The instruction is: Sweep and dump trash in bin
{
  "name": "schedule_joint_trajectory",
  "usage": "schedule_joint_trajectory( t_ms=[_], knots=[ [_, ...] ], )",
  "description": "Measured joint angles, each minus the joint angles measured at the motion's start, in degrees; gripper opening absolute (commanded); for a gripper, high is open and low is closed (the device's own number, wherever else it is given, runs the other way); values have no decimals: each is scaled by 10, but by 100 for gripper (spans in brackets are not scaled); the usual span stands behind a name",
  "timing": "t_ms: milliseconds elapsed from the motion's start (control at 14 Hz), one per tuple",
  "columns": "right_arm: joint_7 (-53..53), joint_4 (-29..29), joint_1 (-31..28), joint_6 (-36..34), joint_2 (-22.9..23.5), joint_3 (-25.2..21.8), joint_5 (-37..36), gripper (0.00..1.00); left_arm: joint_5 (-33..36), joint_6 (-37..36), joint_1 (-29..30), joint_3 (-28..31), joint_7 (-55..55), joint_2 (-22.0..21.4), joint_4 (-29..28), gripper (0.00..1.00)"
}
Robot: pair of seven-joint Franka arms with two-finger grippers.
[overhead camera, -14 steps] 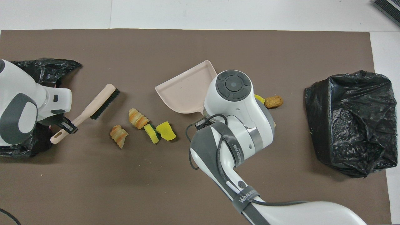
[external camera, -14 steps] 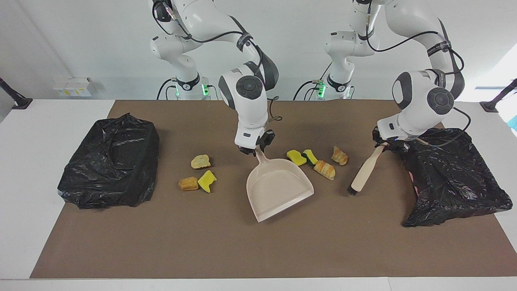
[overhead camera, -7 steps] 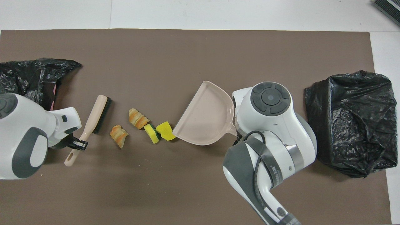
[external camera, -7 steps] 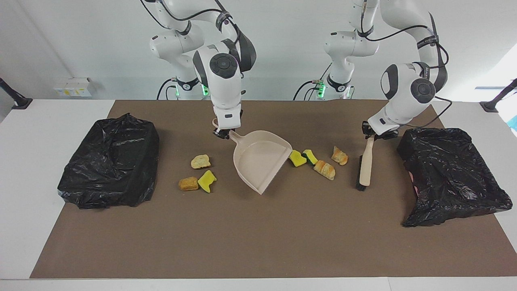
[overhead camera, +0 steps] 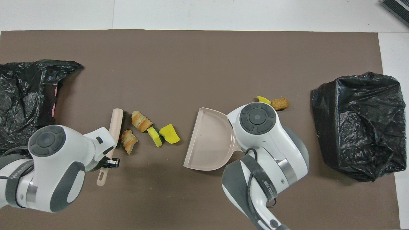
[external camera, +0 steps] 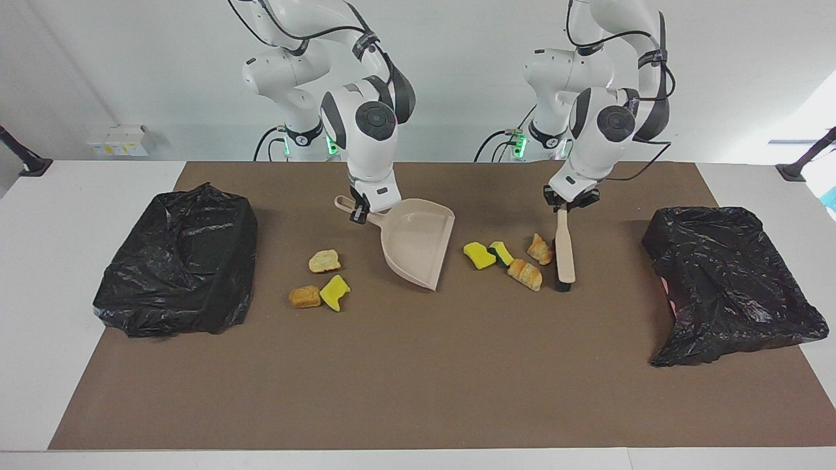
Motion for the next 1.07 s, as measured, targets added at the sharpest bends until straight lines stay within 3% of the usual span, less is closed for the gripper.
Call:
schedule_joint_trajectory(
  t_ms=[429, 859, 1073],
  knots=[
    [78, -2, 42, 50, 38, 3, 0, 0, -25, 39, -67, -1, -58, 8, -7, 0],
    [128, 2, 46, 55, 42, 17, 0, 0, -75, 86, -152, -1, -63, 12, -7, 0],
    [135, 3, 46, 54, 42, 20, 0, 0, -142, 120, -199, -2, -66, 12, -7, 0]
  ],
)
